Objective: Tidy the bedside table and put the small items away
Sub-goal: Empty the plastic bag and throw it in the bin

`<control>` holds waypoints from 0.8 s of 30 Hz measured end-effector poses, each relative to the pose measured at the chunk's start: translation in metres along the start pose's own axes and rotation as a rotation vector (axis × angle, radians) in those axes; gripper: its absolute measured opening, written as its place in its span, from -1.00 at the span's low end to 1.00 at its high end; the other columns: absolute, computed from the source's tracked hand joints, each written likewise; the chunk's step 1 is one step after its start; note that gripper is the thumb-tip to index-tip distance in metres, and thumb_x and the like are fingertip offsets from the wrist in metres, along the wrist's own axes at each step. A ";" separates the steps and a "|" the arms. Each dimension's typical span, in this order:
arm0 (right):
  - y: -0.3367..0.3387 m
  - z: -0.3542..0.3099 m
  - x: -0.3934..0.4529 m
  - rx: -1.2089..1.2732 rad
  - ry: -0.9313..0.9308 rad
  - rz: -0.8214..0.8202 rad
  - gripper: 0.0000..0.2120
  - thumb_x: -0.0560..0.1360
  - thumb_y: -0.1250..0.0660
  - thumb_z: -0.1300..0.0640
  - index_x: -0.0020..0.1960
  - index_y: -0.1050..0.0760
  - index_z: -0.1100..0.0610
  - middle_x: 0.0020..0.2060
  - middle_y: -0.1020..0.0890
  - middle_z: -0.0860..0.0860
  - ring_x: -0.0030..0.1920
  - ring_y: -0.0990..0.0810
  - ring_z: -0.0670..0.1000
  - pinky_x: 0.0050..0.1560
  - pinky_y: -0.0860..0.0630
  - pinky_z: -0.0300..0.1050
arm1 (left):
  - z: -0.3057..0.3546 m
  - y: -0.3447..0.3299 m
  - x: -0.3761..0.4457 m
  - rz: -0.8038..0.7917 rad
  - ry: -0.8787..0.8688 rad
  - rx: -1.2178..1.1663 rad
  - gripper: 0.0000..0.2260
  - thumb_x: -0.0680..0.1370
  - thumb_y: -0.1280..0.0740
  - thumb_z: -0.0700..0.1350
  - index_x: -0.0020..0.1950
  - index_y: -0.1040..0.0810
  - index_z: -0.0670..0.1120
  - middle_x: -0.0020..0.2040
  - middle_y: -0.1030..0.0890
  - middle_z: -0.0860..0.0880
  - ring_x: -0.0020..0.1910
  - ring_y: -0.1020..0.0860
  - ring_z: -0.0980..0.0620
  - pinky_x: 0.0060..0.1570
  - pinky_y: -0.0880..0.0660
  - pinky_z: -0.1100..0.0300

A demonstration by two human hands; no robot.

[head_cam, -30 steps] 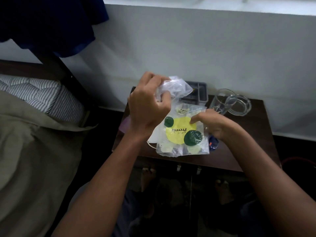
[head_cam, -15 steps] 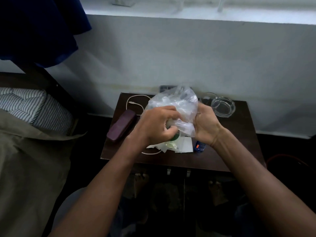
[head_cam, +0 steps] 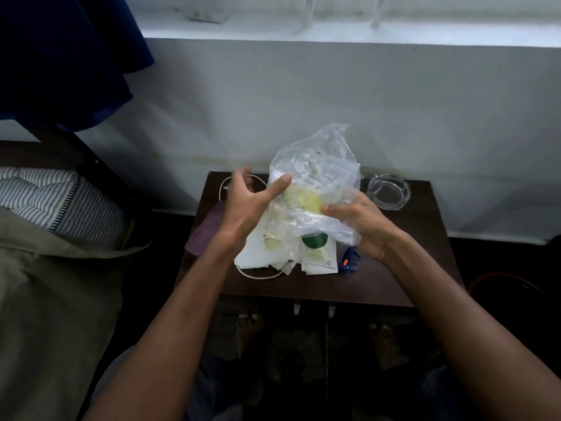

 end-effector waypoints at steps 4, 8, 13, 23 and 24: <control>-0.004 -0.006 -0.003 0.087 -0.013 -0.058 -0.73 0.59 -0.37 0.40 0.18 -0.75 0.18 0.23 -0.73 0.21 0.23 -0.74 0.21 0.12 -0.72 0.06 | -0.007 0.000 0.005 -0.336 0.089 -0.177 -0.58 0.40 -0.63 0.17 0.15 -0.74 -0.02 0.12 -0.79 -0.04 0.09 -0.77 -0.06 0.12 -0.65 -0.04; -0.002 -0.011 -0.007 0.194 -0.018 0.035 -0.63 0.71 -0.19 0.35 0.08 -0.79 0.17 0.11 -0.78 0.18 0.10 -0.79 0.14 0.09 -0.74 0.01 | -0.007 -0.001 0.011 -0.255 0.024 -0.156 -0.67 0.44 -0.59 -0.37 0.15 -0.72 -0.11 0.06 -0.79 -0.11 0.08 -0.77 -0.16 0.03 -0.72 -0.08; -0.007 -0.010 -0.009 0.313 -0.081 0.001 -0.76 0.52 -0.38 0.30 0.13 -0.75 0.28 0.10 -0.77 0.25 0.04 -0.79 0.22 -0.01 -0.74 0.09 | -0.010 0.001 0.014 -0.270 0.188 -0.300 -0.58 0.52 -0.25 -0.58 0.04 -0.71 -0.12 -0.21 -0.74 -0.07 -0.35 -0.66 -0.02 -0.44 -0.53 0.26; 0.018 -0.004 -0.008 0.342 -0.182 -0.051 -0.51 0.48 -0.42 -0.25 0.00 -0.68 0.22 0.25 -0.65 0.25 0.23 -0.62 0.32 0.04 -0.67 0.15 | -0.020 0.009 0.013 -0.322 0.196 -0.271 -0.61 0.61 -0.18 -0.48 -0.23 -0.61 -0.11 -0.37 -0.69 0.06 -0.51 -0.52 0.17 -0.56 -0.30 0.38; 0.021 -0.004 -0.008 0.267 -0.212 -0.039 -0.43 0.45 -0.47 -0.35 -0.07 -0.69 0.20 0.18 -0.69 0.25 0.15 -0.67 0.30 0.07 -0.67 0.19 | -0.020 0.009 0.013 -0.360 0.152 -0.243 -0.61 0.58 -0.22 -0.50 -0.28 -0.63 -0.13 -0.29 -0.74 0.03 -0.43 -0.58 0.12 -0.50 -0.38 0.34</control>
Point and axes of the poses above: each hand's wrist, its own x-axis towards the middle knuckle, its own y-axis out of the back of the hand, z = x × y, the point moved 1 cm from there along x, towards the middle knuckle
